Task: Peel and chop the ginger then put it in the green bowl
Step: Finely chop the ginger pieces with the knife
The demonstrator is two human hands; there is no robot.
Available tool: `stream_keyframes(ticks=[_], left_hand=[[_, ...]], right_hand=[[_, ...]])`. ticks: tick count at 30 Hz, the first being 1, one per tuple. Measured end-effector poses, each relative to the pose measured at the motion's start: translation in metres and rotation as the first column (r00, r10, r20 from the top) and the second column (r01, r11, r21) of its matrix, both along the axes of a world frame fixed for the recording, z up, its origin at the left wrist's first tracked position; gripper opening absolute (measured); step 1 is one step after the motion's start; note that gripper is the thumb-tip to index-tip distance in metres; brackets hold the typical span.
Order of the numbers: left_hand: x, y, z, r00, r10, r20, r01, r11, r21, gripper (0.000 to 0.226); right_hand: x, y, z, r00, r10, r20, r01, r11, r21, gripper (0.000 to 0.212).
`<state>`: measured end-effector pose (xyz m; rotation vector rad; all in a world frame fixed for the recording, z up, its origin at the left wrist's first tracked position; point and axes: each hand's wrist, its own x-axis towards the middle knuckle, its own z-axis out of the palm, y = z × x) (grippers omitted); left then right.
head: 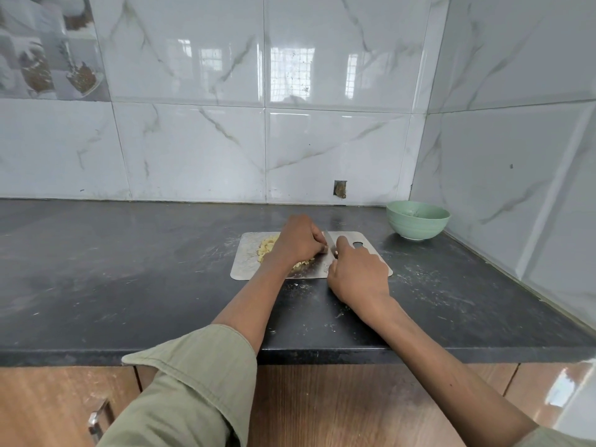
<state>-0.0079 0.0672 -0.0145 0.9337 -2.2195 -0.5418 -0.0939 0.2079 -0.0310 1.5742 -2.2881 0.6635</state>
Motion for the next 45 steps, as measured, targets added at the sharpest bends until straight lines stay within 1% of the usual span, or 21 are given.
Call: stream_keyframes(ticks=[6,11,19,27,29,31,33,37,40,43,45], left_hand=[[0.0012,-0.0052,0.0034,1.0,-0.012,0.01,0.012,0.999,0.036,0.012],[0.0015,-0.0055,0.0027,0.999,-0.023,0.035,0.022,1.0,0.007,0.015],[-0.0006,-0.0031,0.0005,1.0,0.0,0.003,0.0,1.0,0.005,0.015],[-0.0007,-0.004,-0.0001,1.0,0.008,0.023,-0.008,1.0,0.005,0.013],[0.0001,-0.0029,0.0008,0.999,0.001,0.04,-0.001,1.0,-0.005,0.014],[0.0007,-0.0021,0.0018,0.999,-0.01,0.047,0.011,1.0,-0.015,0.014],[0.0009,-0.0023,0.0013,0.999,-0.017,0.043,0.018,1.0,-0.025,0.015],[0.0001,-0.0015,-0.0003,1.0,-0.007,0.022,0.008,0.999,-0.035,0.018],[-0.0002,-0.0002,-0.0005,1.0,0.015,0.023,-0.014,0.999,-0.029,0.015],[-0.002,-0.0015,-0.0013,1.0,0.02,0.024,-0.019,0.999,-0.029,0.013],[-0.0023,-0.0002,-0.0006,0.999,0.026,0.031,-0.025,0.999,-0.032,0.012]], right_hand=[[-0.0017,0.0057,0.0013,0.999,0.029,0.044,-0.027,0.999,-0.043,0.021],[0.0009,0.0058,0.0014,0.994,0.059,0.089,-0.052,0.995,-0.083,0.019],[0.0024,0.0062,0.001,0.996,0.062,0.071,-0.058,0.996,-0.064,0.02],[0.0038,0.0046,0.0013,0.997,0.059,0.047,-0.057,0.997,-0.046,0.024],[0.0029,0.0027,0.0023,0.997,0.074,0.028,-0.073,0.997,-0.033,0.024],[0.0011,-0.0005,0.0048,0.996,0.081,0.042,-0.081,0.997,-0.012,0.022],[0.0001,-0.0029,0.0072,0.995,0.076,0.058,-0.076,0.997,0.005,0.021],[0.0022,-0.0009,0.0054,0.998,0.05,0.03,-0.049,0.999,-0.003,0.023],[0.0043,0.0016,0.0015,0.999,0.028,0.025,-0.027,0.999,-0.026,0.024],[0.0054,0.0013,0.0001,1.0,-0.019,0.0,0.019,1.0,-0.007,0.028],[0.005,0.0008,0.0003,1.0,-0.022,0.005,0.022,1.0,0.003,0.029]])
